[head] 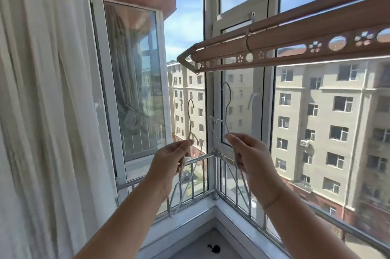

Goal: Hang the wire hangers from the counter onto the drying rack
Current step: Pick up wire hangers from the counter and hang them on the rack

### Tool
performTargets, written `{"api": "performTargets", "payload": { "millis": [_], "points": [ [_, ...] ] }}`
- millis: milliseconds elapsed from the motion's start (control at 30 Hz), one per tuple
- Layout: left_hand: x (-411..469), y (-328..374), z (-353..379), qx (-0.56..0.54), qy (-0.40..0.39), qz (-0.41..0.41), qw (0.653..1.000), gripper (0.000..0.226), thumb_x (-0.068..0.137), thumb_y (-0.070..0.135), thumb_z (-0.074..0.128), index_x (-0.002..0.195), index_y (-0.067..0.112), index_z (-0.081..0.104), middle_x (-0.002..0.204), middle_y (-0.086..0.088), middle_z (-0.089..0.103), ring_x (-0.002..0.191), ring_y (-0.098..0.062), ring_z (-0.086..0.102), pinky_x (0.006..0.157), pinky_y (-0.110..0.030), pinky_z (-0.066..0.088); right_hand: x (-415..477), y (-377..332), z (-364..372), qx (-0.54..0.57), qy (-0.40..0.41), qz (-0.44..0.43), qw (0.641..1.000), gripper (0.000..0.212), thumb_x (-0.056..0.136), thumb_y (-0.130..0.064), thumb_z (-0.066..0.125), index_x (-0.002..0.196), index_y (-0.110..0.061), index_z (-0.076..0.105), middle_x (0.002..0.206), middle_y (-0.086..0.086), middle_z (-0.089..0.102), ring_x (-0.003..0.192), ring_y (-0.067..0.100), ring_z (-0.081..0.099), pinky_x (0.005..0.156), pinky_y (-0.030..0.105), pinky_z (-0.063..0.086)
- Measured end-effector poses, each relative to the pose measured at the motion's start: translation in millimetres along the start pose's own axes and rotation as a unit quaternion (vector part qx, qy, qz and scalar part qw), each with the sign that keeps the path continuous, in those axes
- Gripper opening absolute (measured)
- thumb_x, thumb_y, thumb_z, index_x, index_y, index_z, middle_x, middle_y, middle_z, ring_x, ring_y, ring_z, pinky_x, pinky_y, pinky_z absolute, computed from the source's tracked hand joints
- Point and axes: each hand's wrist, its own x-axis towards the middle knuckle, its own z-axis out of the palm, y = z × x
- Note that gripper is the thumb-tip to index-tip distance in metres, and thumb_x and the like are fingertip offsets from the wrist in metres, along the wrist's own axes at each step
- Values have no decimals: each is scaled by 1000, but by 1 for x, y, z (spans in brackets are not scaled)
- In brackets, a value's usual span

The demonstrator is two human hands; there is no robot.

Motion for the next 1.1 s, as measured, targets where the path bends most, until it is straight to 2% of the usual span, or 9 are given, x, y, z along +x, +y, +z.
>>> {"api": "performTargets", "payload": {
  "millis": [200,300,367,467,600,800,967,1100],
  "points": [
    [104,-8,-6,7,6,25,1000,16,79,28,66,87,19,76,57,8,57,57,-11,37,56,-25,31,93,18,25,-16,17,-29,999,10,85,-16,65,90,-9,70,56,-1,48,47,11,35,40,17,30],
    [148,-6,-7,2,-4,40,999,12,82,25,66,83,21,77,64,4,54,55,-10,34,51,-23,28,133,21,39,-25,13,-49,998,9,86,-14,63,90,-9,69,63,0,56,53,9,45,45,12,39],
    [176,-2,-9,-5,-4,43,999,13,85,22,64,81,21,76,65,3,55,57,-10,36,50,-22,30,158,23,48,-41,18,-59,997,11,86,-14,63,92,-7,69,63,0,56,55,8,45,48,12,40],
    [213,6,-10,-29,-14,46,998,13,87,17,61,87,16,74,67,1,56,57,-10,39,47,-18,35,192,26,61,-52,31,-66,996,10,86,-15,63,90,-8,69,60,-1,53,49,7,40,45,14,36],
    [262,12,-14,-16,-27,63,998,11,85,22,64,88,17,74,68,2,55,59,-10,39,55,-22,34,235,31,80,-71,44,-91,992,7,84,-17,65,83,-11,70,57,-2,52,46,7,39,45,18,33],
    [342,9,-16,-64,-82,60,993,28,81,24,68,103,8,71,62,4,56,57,-10,39,55,-23,31,286,44,103,-96,97,-102,985,7,85,-16,64,85,-13,70,56,-6,53,48,5,40,47,14,37],
    [390,8,-15,-72,-140,41,987,25,78,28,68,97,13,73,62,4,55,54,-9,38,49,-21,32,317,58,111,-115,151,-110,976,6,84,-14,65,81,-14,70,55,-6,53,49,7,41,49,17,37],
    [417,3,-12,-72,-161,30,984,17,81,27,67,91,15,73,64,3,55,56,-9,39,54,-21,34,330,70,113,-123,193,-112,967,8,84,-13,64,88,-8,70,57,-3,52,48,7,40,47,16,35]
  ]
}}
